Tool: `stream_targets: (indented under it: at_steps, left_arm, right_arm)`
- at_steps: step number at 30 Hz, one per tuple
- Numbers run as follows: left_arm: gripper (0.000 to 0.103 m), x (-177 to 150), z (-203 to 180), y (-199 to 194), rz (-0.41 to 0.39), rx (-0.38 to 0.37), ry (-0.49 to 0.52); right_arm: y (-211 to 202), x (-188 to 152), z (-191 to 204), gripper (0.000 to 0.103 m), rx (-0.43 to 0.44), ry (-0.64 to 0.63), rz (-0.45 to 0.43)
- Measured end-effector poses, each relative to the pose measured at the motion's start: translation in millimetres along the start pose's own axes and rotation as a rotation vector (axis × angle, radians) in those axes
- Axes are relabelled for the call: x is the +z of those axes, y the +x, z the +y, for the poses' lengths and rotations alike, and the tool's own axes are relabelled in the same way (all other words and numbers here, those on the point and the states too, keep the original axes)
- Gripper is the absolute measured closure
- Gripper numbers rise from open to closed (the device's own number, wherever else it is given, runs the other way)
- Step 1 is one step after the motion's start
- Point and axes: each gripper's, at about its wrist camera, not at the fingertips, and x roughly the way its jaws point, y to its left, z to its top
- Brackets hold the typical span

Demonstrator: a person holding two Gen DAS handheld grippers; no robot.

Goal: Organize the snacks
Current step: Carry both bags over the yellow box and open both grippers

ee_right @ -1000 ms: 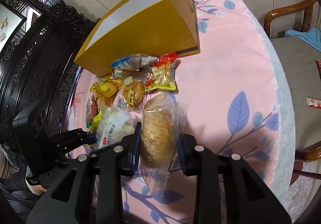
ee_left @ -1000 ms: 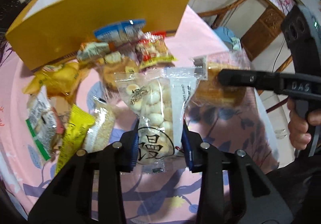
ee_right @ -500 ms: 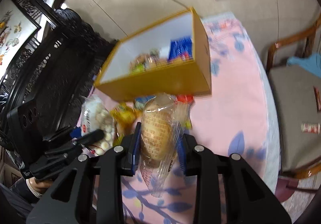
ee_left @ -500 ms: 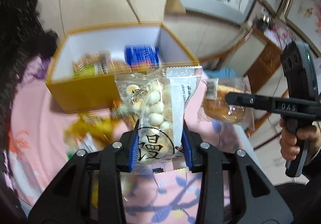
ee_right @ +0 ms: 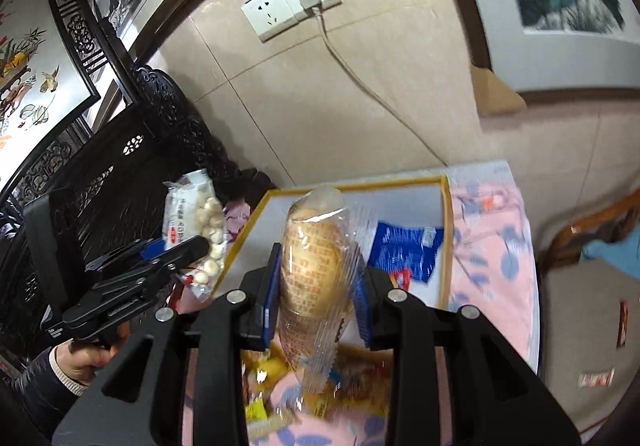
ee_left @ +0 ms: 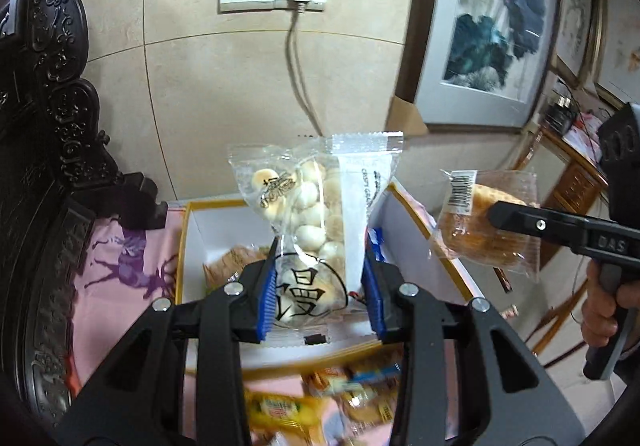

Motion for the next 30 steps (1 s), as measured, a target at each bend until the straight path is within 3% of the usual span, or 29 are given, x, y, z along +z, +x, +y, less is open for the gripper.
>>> stream_targets:
  at_steps: [3,4,5,6,7,9,13,15,20,25,27,30]
  left_arm:
    - [0.066,10,8,20,0.006,0.024,-0.008]
    - [0.060,15,11,28,0.022,0.046,-0.023]
    - [0.031,15,17,30,0.034,0.059,-0.038]
    - [0.017,18,21,29,0.032,0.101,-0.072]
    - [0.004,19,24,23,0.002,0.140,-0.102]
    - [0.003,17,28,11,-0.038,0.149,-0.131]
    - [0.002,0,42,-6,-0.011,0.184,-0.172]
    - [0.002,-13,49,-13,0.018,0.207,-0.186]
    - [0.002,-65,65,-42,0.059,0.285,-0.200]
    - [0.002,-120,71,-63,0.143,0.308,-0.216]
    - [0.002,-140,70,-72,0.168,0.337,-0.197]
    - [0.002,-159,69,-82,0.178,0.352,-0.167]
  right_arm:
    - [18,14,2,0.069,-0.009,-0.020,0.008]
    - [22,16,3,0.058,-0.028,-0.021,0.012]
    - [25,17,3,0.044,-0.059,-0.014,0.012]
    - [24,18,2,0.020,-0.107,0.010,-0.007]
    - [20,16,1,0.001,-0.137,0.036,-0.038]
    - [12,10,-2,0.001,-0.153,0.073,-0.079]
    - [12,-14,-9,0.001,-0.271,0.111,-0.019]
    - [13,-32,-11,0.001,-0.274,0.152,0.032]
    - [13,-89,-13,0.001,-0.170,0.189,0.161]
    - [10,-150,3,0.001,-0.016,0.241,0.191]
    - [27,-168,11,0.001,0.012,0.289,0.332]
    - [54,-192,18,0.001,-0.074,0.330,0.552]
